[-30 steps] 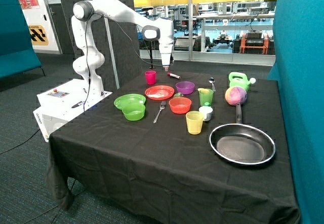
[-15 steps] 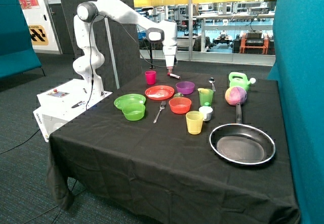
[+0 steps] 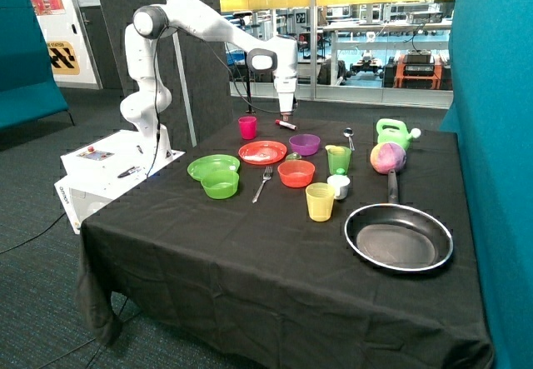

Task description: Stack the bowls

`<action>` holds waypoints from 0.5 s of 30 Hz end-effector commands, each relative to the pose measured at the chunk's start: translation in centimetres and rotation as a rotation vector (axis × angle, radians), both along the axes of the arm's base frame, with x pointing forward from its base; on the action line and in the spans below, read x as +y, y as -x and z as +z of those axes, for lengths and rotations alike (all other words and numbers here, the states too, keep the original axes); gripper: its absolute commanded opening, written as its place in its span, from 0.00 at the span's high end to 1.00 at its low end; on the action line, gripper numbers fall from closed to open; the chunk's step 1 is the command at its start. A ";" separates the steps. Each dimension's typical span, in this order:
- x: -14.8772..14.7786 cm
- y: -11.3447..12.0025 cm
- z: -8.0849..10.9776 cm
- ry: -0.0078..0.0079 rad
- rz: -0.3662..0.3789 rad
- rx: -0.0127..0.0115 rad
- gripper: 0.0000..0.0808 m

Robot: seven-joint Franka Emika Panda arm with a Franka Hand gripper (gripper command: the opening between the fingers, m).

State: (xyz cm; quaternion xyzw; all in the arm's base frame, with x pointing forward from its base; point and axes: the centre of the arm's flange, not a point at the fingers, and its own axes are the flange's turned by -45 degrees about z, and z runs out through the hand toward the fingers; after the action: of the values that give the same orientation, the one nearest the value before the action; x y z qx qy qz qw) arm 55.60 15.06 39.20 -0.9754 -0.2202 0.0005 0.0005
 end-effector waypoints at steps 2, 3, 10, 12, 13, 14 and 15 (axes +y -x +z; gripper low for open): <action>1.9 -0.7 -0.8 0.0007 0.012 -0.0013 0.59; 2.0 -0.7 -0.9 0.0007 0.011 -0.0013 0.59; 2.6 -1.4 -1.6 0.0007 0.011 -0.0013 0.59; 2.7 -1.6 -1.8 0.0007 0.010 -0.0013 0.59; 2.8 -1.7 -1.9 0.0007 0.010 -0.0013 0.59; 2.9 -1.9 -2.1 0.0007 0.008 -0.0013 0.59; 2.9 -2.0 -2.3 0.0007 0.005 -0.0013 0.59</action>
State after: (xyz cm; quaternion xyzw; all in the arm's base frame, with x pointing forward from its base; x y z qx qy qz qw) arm 56.77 17.14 37.82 -0.9746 -0.2240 -0.0003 0.0002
